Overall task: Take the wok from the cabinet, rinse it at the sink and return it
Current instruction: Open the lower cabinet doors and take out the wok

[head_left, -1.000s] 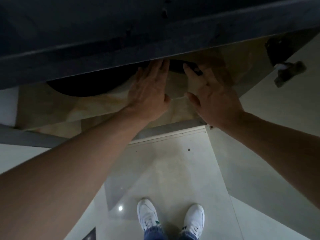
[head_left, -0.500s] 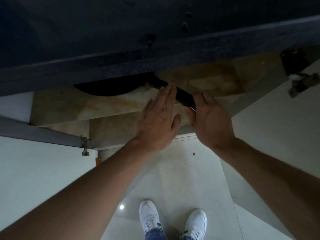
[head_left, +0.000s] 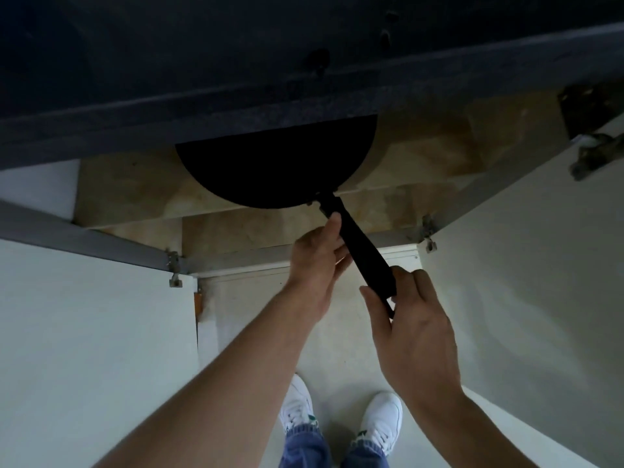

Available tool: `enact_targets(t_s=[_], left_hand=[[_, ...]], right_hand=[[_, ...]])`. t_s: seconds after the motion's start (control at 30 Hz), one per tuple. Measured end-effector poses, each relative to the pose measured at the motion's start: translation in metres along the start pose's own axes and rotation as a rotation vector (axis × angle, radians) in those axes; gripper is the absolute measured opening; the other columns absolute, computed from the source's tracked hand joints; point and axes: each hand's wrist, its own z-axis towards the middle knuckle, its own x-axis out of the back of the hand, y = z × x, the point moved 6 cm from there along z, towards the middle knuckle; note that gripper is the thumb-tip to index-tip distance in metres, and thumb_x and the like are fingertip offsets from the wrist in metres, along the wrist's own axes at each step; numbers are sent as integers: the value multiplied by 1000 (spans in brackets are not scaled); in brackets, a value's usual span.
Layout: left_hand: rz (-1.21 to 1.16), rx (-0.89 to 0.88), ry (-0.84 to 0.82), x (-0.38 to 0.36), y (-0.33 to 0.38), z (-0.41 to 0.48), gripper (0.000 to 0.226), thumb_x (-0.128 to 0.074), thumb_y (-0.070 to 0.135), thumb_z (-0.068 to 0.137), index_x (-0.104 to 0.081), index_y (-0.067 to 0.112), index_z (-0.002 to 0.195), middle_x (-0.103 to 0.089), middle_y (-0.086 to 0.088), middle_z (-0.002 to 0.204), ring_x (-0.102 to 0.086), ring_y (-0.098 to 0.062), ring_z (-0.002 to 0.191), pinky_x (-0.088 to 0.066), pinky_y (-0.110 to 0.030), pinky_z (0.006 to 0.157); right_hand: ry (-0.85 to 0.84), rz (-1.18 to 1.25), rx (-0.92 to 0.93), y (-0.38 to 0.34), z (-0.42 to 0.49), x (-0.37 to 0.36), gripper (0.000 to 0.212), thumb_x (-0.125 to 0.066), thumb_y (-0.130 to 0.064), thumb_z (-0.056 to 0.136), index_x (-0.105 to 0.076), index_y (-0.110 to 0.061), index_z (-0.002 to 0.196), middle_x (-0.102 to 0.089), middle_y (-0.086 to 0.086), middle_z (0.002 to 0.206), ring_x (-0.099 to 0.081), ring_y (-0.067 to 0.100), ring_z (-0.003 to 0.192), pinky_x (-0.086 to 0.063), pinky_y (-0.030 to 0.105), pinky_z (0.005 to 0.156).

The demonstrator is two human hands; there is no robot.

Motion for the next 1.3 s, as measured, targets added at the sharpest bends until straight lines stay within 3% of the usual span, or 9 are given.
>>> enact_targets(t_s=[0.07, 0.17, 0.33, 0.5, 0.63, 0.8, 0.97, 1.1, 1.3], left_hand=[[-234, 61, -140, -9, 9, 5, 20, -63, 20, 94, -68, 4, 104, -74, -12, 107, -71, -25, 103, -55, -37, 93], [-281, 93, -190, -12, 20, 9, 10, -63, 3, 90, -68, 0, 99, -74, -15, 105, -74, -24, 94, -57, -37, 94], [-307, 156, -246, -9, 17, 10, 26, -63, 1, 90, -62, -6, 115, -73, -14, 109, -73, -23, 99, -60, -32, 86], [-347, 168, -288, -4, 21, 11, 37, -63, 3, 87, -60, -4, 123, -74, -10, 112, -72, -18, 102, -59, -27, 85], [-324, 169, -320, 0, 22, 15, 39, -62, 5, 89, -59, -4, 127, -70, -13, 122, -70, -17, 106, -57, -27, 91], [-368, 208, -307, 5, 16, 13, 41, -64, 2, 83, -60, -8, 123, -70, -17, 118, -71, -22, 104, -58, -27, 87], [-336, 215, -278, 12, 9, -2, 35, -62, -1, 88, -61, -10, 121, -73, -16, 108, -73, -20, 93, -60, -26, 80], [-314, 239, -267, 19, -4, -28, 34, -61, -2, 88, -60, -10, 121, -72, -17, 107, -72, -20, 90, -60, -26, 80], [-279, 312, -256, 28, -30, -83, 33, -59, -4, 90, -58, -13, 121, -72, -17, 106, -73, -18, 82, -59, -23, 74]], right_hand=[[-23, 58, -20, 0, 1, -1, 30, -56, -39, 93, -61, -11, 102, -53, -1, 89, -49, 15, 59, -47, 26, 53], [-200, 126, -142, 9, 11, -11, 19, -64, -34, 92, -51, -20, 94, -51, -9, 77, -50, 7, 60, -33, 13, 54], [-684, 495, -452, 6, 45, -31, 22, -66, -38, 92, -61, -16, 93, -72, 1, 74, -69, 14, 58, -57, 27, 58], [-828, 829, -560, -16, 60, -46, 15, -66, -28, 95, -66, -14, 100, -66, 2, 69, -61, 15, 52, -58, 32, 54], [-703, 865, -525, -18, 57, -57, 29, -57, -37, 99, -56, -12, 85, -48, -5, 53, -39, 12, 40, -37, 23, 39], [-485, 609, -343, -18, 50, -60, 53, -49, -50, 98, -59, -2, 80, -53, -2, 48, -46, 11, 31, -41, 25, 39], [-409, 512, -303, -17, 32, -58, 54, -49, -52, 96, -60, -4, 75, -60, 8, 54, -52, 18, 38, -48, 33, 47], [-445, 510, -362, -21, 1, -50, 48, -49, -50, 97, -55, -11, 70, -57, 2, 50, -48, 10, 32, -46, 28, 41], [-430, 487, -480, -21, -60, -32, 45, -50, -47, 98, -53, -15, 67, -56, 3, 54, -47, 17, 41, -42, 30, 46]])
